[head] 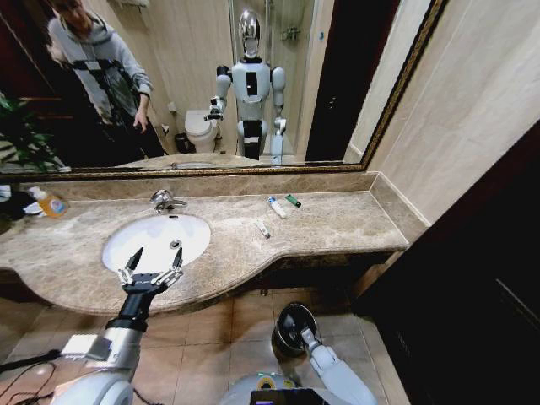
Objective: Pick up the trash from the sink and place it in the trash bin.
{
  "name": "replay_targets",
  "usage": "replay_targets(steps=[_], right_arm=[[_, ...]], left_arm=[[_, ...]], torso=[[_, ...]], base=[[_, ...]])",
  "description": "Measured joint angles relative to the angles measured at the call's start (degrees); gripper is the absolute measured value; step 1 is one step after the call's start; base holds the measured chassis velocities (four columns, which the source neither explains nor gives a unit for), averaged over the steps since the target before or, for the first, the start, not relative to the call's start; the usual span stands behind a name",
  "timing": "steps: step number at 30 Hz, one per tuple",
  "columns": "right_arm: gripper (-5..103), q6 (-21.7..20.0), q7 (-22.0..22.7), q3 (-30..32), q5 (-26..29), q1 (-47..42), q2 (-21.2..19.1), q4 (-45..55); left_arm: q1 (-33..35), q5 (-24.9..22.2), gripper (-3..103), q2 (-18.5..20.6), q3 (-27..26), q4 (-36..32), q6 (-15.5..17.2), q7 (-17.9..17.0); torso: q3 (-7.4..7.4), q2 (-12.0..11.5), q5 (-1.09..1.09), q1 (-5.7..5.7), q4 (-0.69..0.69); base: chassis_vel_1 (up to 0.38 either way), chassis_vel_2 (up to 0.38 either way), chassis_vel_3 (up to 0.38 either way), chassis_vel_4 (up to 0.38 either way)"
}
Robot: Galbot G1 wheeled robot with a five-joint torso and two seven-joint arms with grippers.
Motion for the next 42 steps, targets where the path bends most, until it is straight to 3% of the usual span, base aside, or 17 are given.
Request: replay_targets(steps=[2,4,8,19,22,25,26,28,30,42], right_arm=[[82,0.0,0.0,0.0,0.0,-0.3,0.0,0.5],[82,-0.1,0.0,0.0,0.0,-0.4,0.0,0.7],[99,-0.3,0.0,0.0,-0.1,-0.9,-0.1,1.7],[100,-1.9,0.0,0.5,0.2,-3.8,-1.9,8.0],[100,-3.6,0.1,1.7,4.3,-10.4,-6.7,22.7],[100,-4.5,0.7,2.9,7.3,-14.4,-9.8,30.9],[100,-5.2,1.6,4.5,9.6,-18.8,-12.4,38.9],[100,-5.5,1.8,4.9,10.4,-19.9,-13.0,41.3],[100,-7.7,3.3,7.2,13.6,-25.1,-15.4,52.9],[100,-12.4,5.8,12.8,14.4,-37.0,-16.3,78.0]], left_arm=[[0.0,0.0,100,0.0,0.0,0.0,0.0,0.0],[0.0,0.0,100,0.0,0.0,0.0,0.0,0.0],[0.0,0.0,100,0.0,0.0,0.0,0.0,0.0],[0.0,0.0,100,0.0,0.0,0.0,0.0,0.0],[0.0,0.0,100,0.0,0.0,0.0,0.0,0.0],[0.0,0.0,100,0.0,0.0,0.0,0.0,0.0],[0.0,0.0,100,0.0,0.0,0.0,0.0,0.0],[0.0,0.0,100,0.0,0.0,0.0,0.0,0.0],[0.0,0.0,100,0.0,0.0,0.0,0.0,0.0],[0.0,0.0,100,0.0,0.0,0.0,0.0,0.0]], torso=[[0.00,0.0,0.00,0.00,0.00],[0.00,0.0,0.00,0.00,0.00],[0.00,0.0,0.00,0.00,0.00],[0.00,0.0,0.05,0.00,0.01],[0.00,0.0,0.03,0.00,0.00],[-0.01,0.0,0.03,-0.01,0.01],[-0.01,0.0,0.00,-0.01,-0.02],[0.00,0.0,0.01,-0.01,-0.03],[-0.01,0.0,0.01,-0.01,0.00],[0.00,0.0,0.02,-0.01,-0.01]], base=[[0.000,0.000,0.000,0.000],[0.000,0.000,0.000,0.000],[0.000,0.000,0.000,0.000],[0.000,0.000,0.000,0.000],[0.000,0.000,0.000,0.000],[0.000,0.000,0.000,0.000],[0.000,0.000,0.000,0.000],[0.000,0.000,0.000,0.000],[0.000,0.000,0.000,0.000],[0.000,0.000,0.000,0.000]])
